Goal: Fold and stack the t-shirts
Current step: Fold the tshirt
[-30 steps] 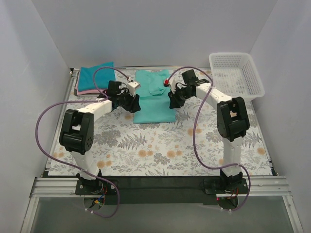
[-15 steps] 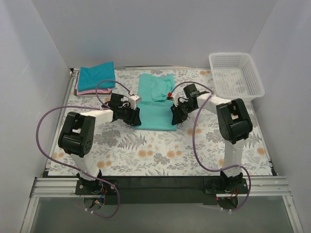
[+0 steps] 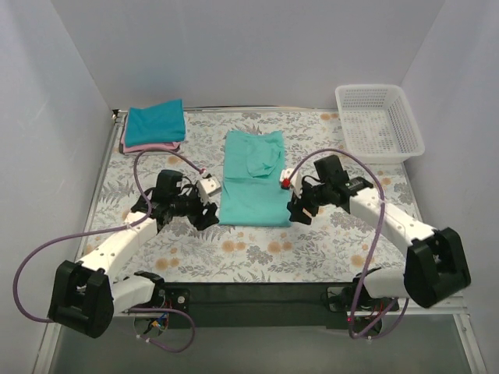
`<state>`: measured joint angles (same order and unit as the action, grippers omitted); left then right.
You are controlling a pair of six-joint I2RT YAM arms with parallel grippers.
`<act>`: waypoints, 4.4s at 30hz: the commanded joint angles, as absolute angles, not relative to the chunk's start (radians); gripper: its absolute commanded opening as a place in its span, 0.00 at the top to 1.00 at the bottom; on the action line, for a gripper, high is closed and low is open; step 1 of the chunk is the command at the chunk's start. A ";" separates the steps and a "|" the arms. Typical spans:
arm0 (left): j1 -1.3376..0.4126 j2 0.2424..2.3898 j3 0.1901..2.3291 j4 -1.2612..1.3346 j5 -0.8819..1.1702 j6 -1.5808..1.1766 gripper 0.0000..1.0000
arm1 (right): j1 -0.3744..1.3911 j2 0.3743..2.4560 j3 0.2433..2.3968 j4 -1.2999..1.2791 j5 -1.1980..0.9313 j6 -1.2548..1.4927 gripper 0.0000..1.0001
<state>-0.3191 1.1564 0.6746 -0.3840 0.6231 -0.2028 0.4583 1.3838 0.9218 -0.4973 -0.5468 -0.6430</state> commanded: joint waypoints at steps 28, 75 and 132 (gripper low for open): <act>-0.497 1.467 0.548 -0.032 0.453 0.255 0.68 | 0.693 1.472 0.563 0.025 -0.318 -1.066 0.64; -0.160 1.564 1.207 -0.727 0.827 0.261 1.00 | 0.489 1.656 1.359 -0.647 -0.577 -1.106 0.99; -0.469 1.451 1.058 -0.496 0.735 -0.037 0.50 | 0.400 2.058 1.604 -0.581 -0.945 -0.482 0.84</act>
<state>-0.4835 1.4578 1.0004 -0.5667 0.7433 -0.0368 0.4099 2.0296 1.5215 -0.6029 -0.9043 -0.5430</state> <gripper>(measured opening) 0.487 0.140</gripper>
